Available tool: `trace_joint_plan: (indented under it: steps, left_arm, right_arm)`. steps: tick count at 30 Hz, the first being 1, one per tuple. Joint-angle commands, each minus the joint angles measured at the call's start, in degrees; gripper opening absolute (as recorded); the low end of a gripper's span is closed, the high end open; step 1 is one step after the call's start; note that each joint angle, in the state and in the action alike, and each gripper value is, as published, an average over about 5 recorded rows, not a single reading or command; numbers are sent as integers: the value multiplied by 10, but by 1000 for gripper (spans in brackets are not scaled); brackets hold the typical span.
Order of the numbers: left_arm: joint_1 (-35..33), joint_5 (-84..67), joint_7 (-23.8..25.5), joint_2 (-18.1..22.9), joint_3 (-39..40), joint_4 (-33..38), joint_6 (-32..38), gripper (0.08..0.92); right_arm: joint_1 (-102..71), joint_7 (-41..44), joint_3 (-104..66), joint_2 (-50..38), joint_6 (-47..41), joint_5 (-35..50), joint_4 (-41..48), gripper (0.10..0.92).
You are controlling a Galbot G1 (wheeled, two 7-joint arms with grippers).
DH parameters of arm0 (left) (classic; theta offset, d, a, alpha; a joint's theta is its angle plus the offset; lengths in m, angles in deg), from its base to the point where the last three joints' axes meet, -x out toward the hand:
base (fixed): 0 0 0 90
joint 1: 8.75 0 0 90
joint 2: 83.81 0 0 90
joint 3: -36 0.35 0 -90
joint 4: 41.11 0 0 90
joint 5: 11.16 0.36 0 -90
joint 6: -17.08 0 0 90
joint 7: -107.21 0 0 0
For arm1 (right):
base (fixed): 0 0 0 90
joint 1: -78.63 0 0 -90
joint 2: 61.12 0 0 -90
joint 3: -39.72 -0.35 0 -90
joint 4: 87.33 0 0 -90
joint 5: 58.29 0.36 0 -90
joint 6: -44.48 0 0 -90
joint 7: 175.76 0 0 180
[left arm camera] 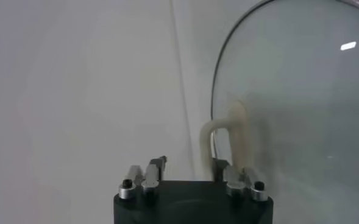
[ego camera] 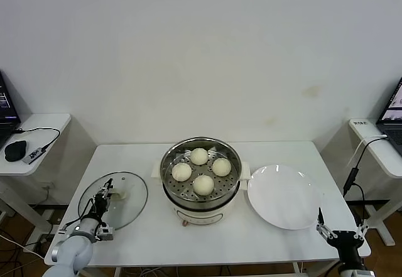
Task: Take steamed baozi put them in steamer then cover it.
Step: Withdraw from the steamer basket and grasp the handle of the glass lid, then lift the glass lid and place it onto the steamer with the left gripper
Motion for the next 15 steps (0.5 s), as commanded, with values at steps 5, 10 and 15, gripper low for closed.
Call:
trace_joint_plan:
  steps: [5, 10, 15]
  left_arm:
    - [-37, -9, -46, 9, -21, 43, 4, 213]
    - [-87, -6, -71, 22, -59, 111, 1, 135]
    - [-150, 4, -67, 27, -96, 211, -20, 132]
  right_arm:
    - [1, 4, 4, 0, 4, -6, 1, 823]
    - [5, 6, 8, 1, 15, -19, 5, 823]
    - [8, 7, 19, 1, 18, -31, 5, 823]
